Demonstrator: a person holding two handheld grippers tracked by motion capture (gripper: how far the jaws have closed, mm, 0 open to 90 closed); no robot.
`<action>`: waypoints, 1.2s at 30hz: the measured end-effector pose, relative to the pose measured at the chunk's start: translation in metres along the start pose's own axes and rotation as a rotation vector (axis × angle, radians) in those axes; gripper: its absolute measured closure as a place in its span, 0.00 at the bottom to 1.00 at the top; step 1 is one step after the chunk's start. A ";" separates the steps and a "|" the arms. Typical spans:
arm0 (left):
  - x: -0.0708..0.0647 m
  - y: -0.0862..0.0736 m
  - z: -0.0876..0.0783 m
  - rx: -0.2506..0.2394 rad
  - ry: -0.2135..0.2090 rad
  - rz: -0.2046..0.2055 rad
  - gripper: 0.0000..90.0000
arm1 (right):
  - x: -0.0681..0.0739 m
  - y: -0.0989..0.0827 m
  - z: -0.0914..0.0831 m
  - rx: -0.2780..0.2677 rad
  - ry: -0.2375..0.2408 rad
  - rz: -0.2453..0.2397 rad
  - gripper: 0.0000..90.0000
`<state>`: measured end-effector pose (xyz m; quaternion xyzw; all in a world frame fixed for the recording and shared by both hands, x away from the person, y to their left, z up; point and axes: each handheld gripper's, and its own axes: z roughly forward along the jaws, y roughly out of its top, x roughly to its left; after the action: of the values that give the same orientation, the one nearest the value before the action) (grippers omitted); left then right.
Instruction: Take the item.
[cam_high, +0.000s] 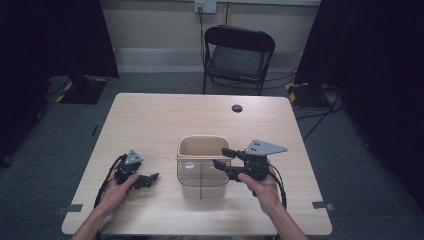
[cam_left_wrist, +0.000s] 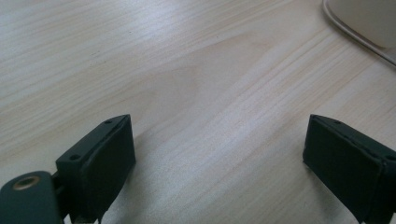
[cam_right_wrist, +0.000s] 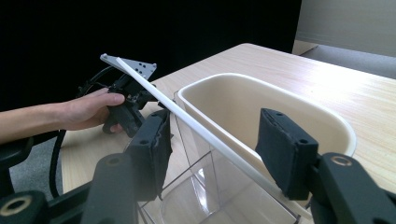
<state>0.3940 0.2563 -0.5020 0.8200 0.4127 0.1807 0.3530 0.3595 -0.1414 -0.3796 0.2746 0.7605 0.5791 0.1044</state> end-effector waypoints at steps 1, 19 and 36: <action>0.000 0.000 0.000 -0.001 0.001 0.002 0.09 | 0.000 0.000 0.000 -0.001 0.002 0.001 0.50; 0.000 0.000 0.000 0.001 0.001 0.004 0.09 | -0.009 0.007 0.003 -0.009 0.008 -0.001 0.56; 0.000 0.000 0.000 -0.001 0.001 0.001 0.09 | -0.017 0.003 0.003 -0.014 0.018 0.002 0.59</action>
<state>0.3940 0.2563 -0.5020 0.8201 0.4122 0.1814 0.3530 0.3756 -0.1479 -0.3806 0.2696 0.7569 0.5871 0.0990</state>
